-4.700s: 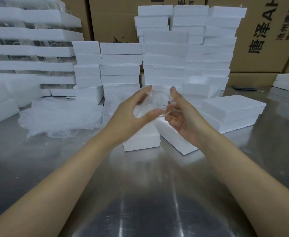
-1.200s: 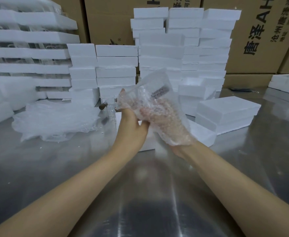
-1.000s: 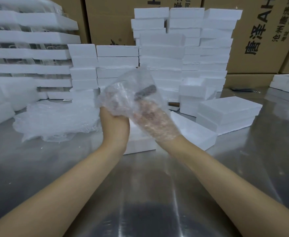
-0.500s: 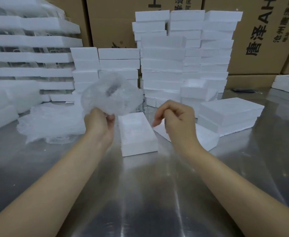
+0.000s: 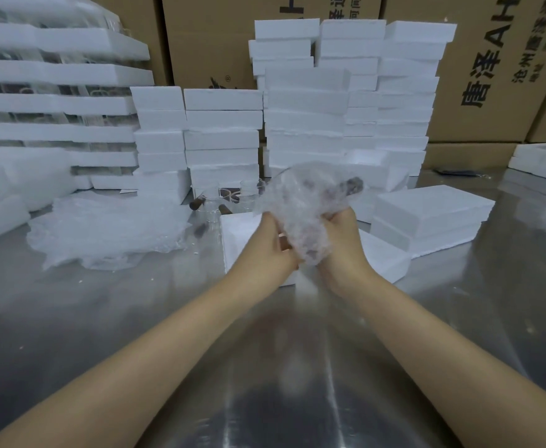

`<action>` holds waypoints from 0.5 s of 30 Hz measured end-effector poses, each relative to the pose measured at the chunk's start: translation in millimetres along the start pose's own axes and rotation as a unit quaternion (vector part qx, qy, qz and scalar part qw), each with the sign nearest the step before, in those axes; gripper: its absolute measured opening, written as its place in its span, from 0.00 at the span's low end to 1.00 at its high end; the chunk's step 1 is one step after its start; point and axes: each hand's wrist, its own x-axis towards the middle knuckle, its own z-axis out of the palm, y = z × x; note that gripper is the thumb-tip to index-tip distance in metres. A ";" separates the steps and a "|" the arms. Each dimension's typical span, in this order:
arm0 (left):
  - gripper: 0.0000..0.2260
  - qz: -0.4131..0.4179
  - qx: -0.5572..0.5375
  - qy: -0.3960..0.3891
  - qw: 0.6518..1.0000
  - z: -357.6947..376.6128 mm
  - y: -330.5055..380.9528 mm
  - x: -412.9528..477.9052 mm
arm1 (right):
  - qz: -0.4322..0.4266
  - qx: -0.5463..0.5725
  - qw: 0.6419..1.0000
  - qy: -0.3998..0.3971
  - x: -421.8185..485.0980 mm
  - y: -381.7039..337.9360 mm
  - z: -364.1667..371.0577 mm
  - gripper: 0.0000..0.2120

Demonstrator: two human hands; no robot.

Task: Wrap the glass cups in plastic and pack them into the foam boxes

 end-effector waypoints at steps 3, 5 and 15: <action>0.10 -0.005 -0.005 -0.054 0.999 -1.8 0.5 3.5 | -0.024 0.099 0.995 0.011 3.9 -7.3 -3.6 0.06; 0.12 -0.013 -0.041 0.028 0.999 -5.5 0.9 5.4 | -0.014 0.115 0.992 0.050 4.9 -8.1 -2.9 0.03; 0.38 0.092 0.153 -0.003 0.984 -9.0 1.2 1.8 | -0.107 -0.133 0.983 0.070 0.9 -1.7 -8.0 0.12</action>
